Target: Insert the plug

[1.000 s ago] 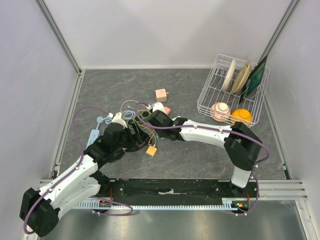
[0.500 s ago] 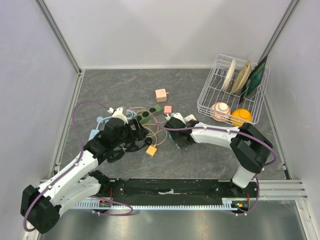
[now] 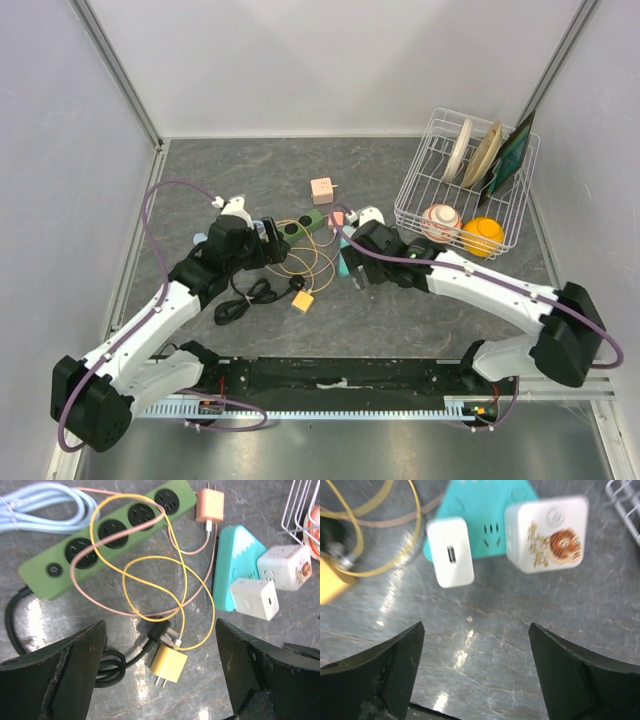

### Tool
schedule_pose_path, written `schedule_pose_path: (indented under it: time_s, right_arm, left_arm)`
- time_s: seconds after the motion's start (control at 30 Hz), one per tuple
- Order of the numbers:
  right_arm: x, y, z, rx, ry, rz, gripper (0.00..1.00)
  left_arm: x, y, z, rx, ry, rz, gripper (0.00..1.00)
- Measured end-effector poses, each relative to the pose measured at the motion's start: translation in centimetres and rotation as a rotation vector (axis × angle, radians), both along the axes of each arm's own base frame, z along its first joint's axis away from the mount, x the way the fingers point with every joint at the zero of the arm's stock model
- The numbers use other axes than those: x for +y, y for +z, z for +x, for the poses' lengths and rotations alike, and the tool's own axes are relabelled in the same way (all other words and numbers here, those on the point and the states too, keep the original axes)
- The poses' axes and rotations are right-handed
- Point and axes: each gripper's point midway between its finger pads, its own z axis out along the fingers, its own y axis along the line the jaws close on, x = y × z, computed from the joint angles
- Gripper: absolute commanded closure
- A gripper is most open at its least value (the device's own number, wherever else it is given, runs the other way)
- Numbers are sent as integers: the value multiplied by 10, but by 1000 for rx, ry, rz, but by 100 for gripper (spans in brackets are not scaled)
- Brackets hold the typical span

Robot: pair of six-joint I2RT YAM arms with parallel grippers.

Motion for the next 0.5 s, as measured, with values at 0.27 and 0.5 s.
schedule_pose_path:
  time_s: [0.27,0.5]
  right_arm:
    - [26,52,21,-143,2,184,2]
    - [61,40,31,-125,58,261,2]
  left_arm:
    - [24,25,19,-49,43,53,2]
    - [42,39,38,-80,51,137,0]
